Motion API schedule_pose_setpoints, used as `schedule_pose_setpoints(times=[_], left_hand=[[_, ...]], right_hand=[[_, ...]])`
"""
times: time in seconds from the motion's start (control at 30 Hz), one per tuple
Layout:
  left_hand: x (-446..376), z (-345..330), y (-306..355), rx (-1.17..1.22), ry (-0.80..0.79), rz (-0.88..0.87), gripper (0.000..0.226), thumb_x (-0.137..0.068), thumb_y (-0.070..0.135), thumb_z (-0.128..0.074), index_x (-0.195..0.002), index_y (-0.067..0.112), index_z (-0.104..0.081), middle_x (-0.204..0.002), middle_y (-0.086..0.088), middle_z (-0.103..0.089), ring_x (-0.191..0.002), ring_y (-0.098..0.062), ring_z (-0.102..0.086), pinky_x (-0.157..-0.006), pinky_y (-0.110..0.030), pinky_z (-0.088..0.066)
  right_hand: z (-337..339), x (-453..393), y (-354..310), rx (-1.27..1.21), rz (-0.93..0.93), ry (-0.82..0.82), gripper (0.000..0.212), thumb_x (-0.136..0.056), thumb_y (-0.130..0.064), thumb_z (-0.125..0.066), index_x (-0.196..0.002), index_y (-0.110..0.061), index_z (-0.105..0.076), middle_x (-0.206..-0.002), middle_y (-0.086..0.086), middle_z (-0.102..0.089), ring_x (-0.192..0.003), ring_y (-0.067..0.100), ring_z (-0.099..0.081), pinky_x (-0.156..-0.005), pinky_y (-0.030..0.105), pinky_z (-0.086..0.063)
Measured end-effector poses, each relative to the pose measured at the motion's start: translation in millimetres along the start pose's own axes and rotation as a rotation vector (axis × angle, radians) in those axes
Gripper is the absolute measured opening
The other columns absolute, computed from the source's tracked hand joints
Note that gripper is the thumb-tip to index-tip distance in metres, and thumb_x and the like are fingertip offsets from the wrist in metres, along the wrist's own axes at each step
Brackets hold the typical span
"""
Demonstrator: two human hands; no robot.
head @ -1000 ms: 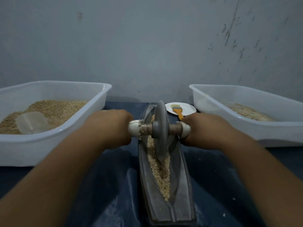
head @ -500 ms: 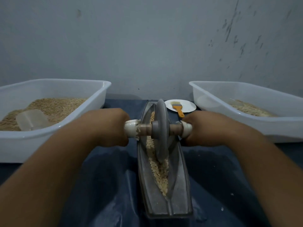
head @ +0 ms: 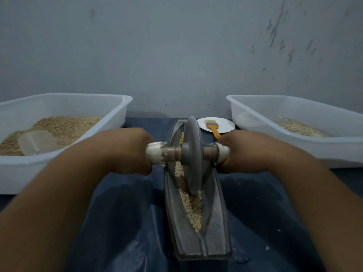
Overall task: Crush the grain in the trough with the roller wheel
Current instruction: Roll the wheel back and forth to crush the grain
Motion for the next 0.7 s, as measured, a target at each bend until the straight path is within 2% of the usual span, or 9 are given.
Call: schedule_pose_setpoints(times=[0.07,0.17,0.23,0.3,0.47,0.5,0.6,0.7], left_hand=[[4.0,0.4,0.1,-0.010,-0.036,-0.005,0.022,-0.068,0.031,-0.079,-0.074,0.030,-0.059,-0.069,0.008,-0.064,-0.063,-0.007,-0.061,-0.055,-0.024,-0.042],[17.0,4.8,1.0,0.013,-0.176,-0.011,0.021,-0.065,0.035,-0.081,-0.075,0.031,-0.063,-0.060,0.009,-0.066,-0.053,-0.004,-0.062,-0.046,-0.017,-0.042],[23.9,6.1,1.6,0.053,-0.288,-0.011,0.018,-0.066,0.034,-0.080,-0.075,0.031,-0.064,-0.056,0.012,-0.066,-0.048,-0.003,-0.062,-0.042,-0.013,-0.041],[23.9,5.5,1.1,0.063,-0.309,-0.003,0.017,-0.067,0.033,-0.079,-0.076,0.030,-0.065,-0.055,0.011,-0.065,-0.048,-0.003,-0.061,-0.043,-0.013,-0.041],[6.3,3.6,1.1,0.022,-0.049,0.012,0.019,-0.068,0.028,-0.079,-0.073,0.029,-0.061,-0.064,0.007,-0.064,-0.060,-0.006,-0.061,-0.053,-0.023,-0.042],[5.6,3.5,1.2,0.020,-0.035,0.009,0.019,-0.067,0.027,-0.079,-0.072,0.029,-0.060,-0.064,0.008,-0.064,-0.060,-0.006,-0.060,-0.053,-0.023,-0.040],[12.6,1.9,-1.2,0.054,-0.154,0.006,0.017,-0.065,0.027,-0.079,-0.072,0.027,-0.064,-0.057,0.006,-0.066,-0.051,-0.005,-0.062,-0.047,-0.019,-0.043],[25.1,4.2,-0.9,0.086,-0.306,-0.008,0.019,-0.062,0.034,-0.078,-0.077,0.034,-0.066,-0.057,0.008,-0.067,-0.048,-0.005,-0.063,-0.043,-0.013,-0.041]], right_hand=[[-0.6,5.2,1.4,-0.068,-0.006,-0.104,0.019,-0.073,-0.036,-0.079,-0.078,-0.027,-0.063,-0.075,-0.002,-0.071,-0.068,0.014,-0.066,-0.067,0.033,-0.055],[-0.5,23.9,2.4,-0.216,-0.032,-0.395,0.017,-0.074,-0.032,-0.081,-0.080,-0.024,-0.067,-0.066,-0.001,-0.072,-0.054,0.012,-0.064,-0.054,0.025,-0.054],[3.4,32.3,1.7,-0.265,-0.028,-0.476,0.017,-0.073,-0.031,-0.081,-0.080,-0.023,-0.068,-0.065,0.001,-0.072,-0.051,0.013,-0.064,-0.052,0.021,-0.051],[3.6,31.5,1.8,-0.268,-0.026,-0.466,0.017,-0.073,-0.031,-0.081,-0.079,-0.024,-0.067,-0.065,0.001,-0.072,-0.051,0.013,-0.064,-0.052,0.021,-0.052],[0.1,5.6,0.6,-0.101,-0.018,-0.121,0.018,-0.073,-0.034,-0.080,-0.079,-0.026,-0.064,-0.074,-0.001,-0.071,-0.065,0.013,-0.066,-0.063,0.032,-0.055],[0.0,5.1,0.6,-0.105,-0.020,-0.116,0.018,-0.074,-0.034,-0.080,-0.079,-0.026,-0.064,-0.074,-0.001,-0.071,-0.065,0.013,-0.066,-0.065,0.032,-0.055],[0.2,19.7,0.8,-0.220,-0.029,-0.332,0.016,-0.075,-0.031,-0.081,-0.077,-0.025,-0.065,-0.065,-0.001,-0.072,-0.052,0.011,-0.063,-0.056,0.026,-0.054],[6.1,35.6,-0.9,-0.282,-0.015,-0.479,0.017,-0.076,-0.032,-0.081,-0.075,-0.025,-0.066,-0.064,0.000,-0.072,-0.050,0.012,-0.064,-0.052,0.021,-0.053]])
Point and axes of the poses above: each hand's wrist, its own x-axis away from the middle knuckle, its own z-axis out of the back of the hand, y = z × x, the point moved 5 cm from there along -x, towards the middle knuckle
